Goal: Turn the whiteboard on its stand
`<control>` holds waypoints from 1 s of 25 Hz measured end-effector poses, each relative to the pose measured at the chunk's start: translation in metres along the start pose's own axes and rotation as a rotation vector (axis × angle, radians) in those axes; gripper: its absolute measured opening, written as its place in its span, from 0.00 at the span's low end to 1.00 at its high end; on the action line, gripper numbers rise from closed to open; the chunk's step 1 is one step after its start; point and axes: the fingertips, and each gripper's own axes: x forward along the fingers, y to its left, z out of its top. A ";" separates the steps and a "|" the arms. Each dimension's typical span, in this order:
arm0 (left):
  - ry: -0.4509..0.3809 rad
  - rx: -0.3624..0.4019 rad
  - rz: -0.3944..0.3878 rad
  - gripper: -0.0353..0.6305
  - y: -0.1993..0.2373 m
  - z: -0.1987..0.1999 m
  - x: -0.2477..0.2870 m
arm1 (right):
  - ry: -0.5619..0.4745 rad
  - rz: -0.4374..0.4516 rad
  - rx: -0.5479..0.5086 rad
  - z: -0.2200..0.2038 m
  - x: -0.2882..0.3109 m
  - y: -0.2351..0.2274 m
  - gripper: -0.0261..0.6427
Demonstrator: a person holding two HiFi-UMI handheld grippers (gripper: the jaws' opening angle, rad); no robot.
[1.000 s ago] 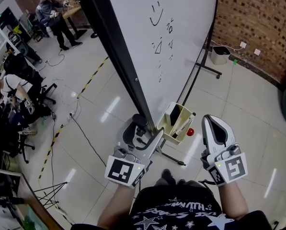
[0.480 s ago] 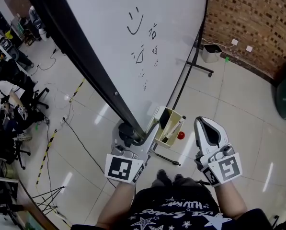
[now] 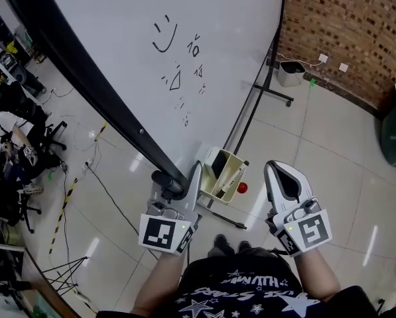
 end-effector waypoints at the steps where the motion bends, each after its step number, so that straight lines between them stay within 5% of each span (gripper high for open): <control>1: 0.006 -0.002 0.005 0.17 -0.004 -0.001 0.004 | 0.000 -0.002 0.005 0.000 -0.002 -0.007 0.05; 25: 0.030 0.011 0.041 0.17 -0.058 -0.013 0.047 | 0.031 0.018 0.048 -0.015 -0.068 -0.093 0.05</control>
